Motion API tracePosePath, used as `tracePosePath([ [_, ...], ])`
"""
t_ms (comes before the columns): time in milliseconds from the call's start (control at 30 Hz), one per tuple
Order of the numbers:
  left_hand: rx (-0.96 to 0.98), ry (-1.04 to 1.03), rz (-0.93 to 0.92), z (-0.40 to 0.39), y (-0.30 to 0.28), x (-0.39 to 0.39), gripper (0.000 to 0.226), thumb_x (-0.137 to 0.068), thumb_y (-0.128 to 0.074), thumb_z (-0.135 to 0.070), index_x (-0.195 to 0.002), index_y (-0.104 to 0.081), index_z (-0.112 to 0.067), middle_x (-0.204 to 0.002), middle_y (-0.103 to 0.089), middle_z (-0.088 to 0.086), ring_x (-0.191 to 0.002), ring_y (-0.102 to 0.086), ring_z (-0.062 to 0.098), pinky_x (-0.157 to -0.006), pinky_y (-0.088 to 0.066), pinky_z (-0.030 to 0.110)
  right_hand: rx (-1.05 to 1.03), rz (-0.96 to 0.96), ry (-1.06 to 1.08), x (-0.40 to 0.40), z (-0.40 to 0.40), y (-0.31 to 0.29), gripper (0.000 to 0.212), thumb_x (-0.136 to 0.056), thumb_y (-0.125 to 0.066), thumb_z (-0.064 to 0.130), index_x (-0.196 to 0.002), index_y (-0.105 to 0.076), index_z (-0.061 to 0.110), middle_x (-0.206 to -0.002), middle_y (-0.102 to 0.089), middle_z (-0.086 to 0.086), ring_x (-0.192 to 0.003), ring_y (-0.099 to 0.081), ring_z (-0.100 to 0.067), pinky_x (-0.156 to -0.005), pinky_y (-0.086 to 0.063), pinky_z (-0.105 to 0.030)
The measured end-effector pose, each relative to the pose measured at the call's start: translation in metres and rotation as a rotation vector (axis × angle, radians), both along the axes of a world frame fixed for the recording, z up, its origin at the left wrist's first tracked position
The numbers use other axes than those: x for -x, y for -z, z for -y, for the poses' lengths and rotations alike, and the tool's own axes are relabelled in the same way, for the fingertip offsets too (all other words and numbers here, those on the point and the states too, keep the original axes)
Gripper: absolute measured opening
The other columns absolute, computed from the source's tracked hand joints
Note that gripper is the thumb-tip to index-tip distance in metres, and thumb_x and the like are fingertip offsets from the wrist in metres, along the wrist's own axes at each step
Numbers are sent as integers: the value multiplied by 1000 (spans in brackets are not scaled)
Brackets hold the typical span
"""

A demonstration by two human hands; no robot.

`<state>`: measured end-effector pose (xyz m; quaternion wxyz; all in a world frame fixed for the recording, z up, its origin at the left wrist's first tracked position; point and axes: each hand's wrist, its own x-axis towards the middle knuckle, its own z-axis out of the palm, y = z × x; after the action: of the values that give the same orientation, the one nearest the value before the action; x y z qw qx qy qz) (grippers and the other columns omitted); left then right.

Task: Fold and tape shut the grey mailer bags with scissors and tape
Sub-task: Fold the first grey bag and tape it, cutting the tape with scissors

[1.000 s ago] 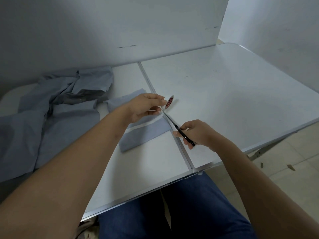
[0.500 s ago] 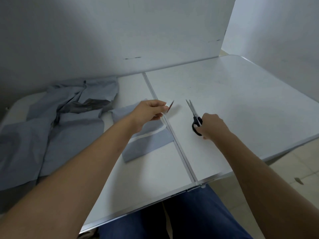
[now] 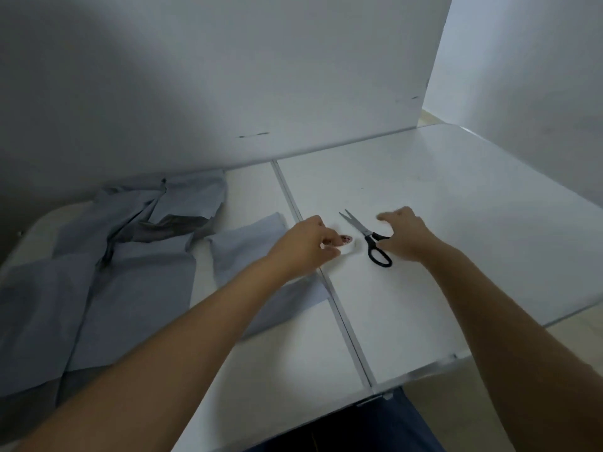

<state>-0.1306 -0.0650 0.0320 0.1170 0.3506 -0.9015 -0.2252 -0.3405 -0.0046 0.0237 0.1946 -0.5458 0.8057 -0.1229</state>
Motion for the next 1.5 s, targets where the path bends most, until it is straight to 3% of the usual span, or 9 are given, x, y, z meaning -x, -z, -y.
tracePosePath([
  [100,57,17,45,-6,8,7,25,-91,-63,-29,-115,-69,-27,-100,-53,1,-82,-56,17,-79,-50,37,205,231,-161,-22,-12,-4,41,-80,-74,14,-118,-62,25,-126,-38,0,-100,-54,-18,-87,-41,-23],
  [267,48,12,5,-14,15,9,36,-93,-59,-23,-128,-59,-27,-110,-50,0,-84,-54,13,-82,-49,34,260,120,-115,-25,-20,31,11,-81,-75,18,-91,-69,17,-112,-52,-3,-95,-57,-18,-85,-44,-25],
  [433,5,-162,-94,-12,22,-26,25,-94,-56,-12,-114,-69,-18,-107,-61,-1,-88,-59,13,-86,-48,27,410,-85,15,-17,-21,46,26,-82,-60,-3,-107,-67,3,-116,-52,-16,-105,-51,-33,-87,-37,-29],
  [633,176,-230,-176,-31,48,-80,19,-91,-58,-3,-99,-73,-11,-96,-64,-1,-89,-55,14,-75,-35,16,738,162,-39,-86,-32,37,31,-81,-47,-11,-91,-65,12,-95,-60,1,-86,-55,-15,-71,-46,-26],
  [800,298,-109,-99,-52,61,-101,25,-85,-56,-3,-103,-71,-11,-101,-64,3,-91,-55,22,-74,-49,32,691,187,-191,-138,-51,54,32,-83,-50,-8,-102,-67,11,-102,-62,0,-93,-55,-9,-81,-40,-14],
  [867,289,-87,-88,-57,64,-103,32,-87,-54,-6,-115,-68,-10,-113,-64,2,-101,-56,21,-85,-50,31,664,88,-295,-150,-56,64,35,-83,-50,-5,-111,-65,9,-109,-63,-3,-104,-54,-15,-92,-39,-18],
  [1000,242,-81,-94,-64,72,-105,35,-95,-54,-13,-129,-60,-16,-130,-60,-2,-117,-54,15,-99,-44,25,514,-86,-310,-163,-56,82,39,-89,-51,8,-128,-58,7,-129,-60,-8,-122,-53,-24,-106,-37,-34],
  [1167,178,-137,-80,-68,81,-110,37,-100,-48,-17,-137,-54,-19,-143,-50,-3,-134,-42,12,-114,-25,22,434,-241,-234,-166,-57,85,43,-95,-40,22,-131,-56,4,-137,-55,-12,-129,-50,-25,-108,-31,-32],
  [1500,153,-106,-61,-65,85,-114,42,-101,-44,-14,-142,-47,-20,-149,-41,-5,-140,-31,6,-117,-12,19,312,-343,-175,-168,-59,83,62,-94,-21,36,-136,-51,1,-142,-50,-16,-133,-45,-31,-109,-35,-40],
])
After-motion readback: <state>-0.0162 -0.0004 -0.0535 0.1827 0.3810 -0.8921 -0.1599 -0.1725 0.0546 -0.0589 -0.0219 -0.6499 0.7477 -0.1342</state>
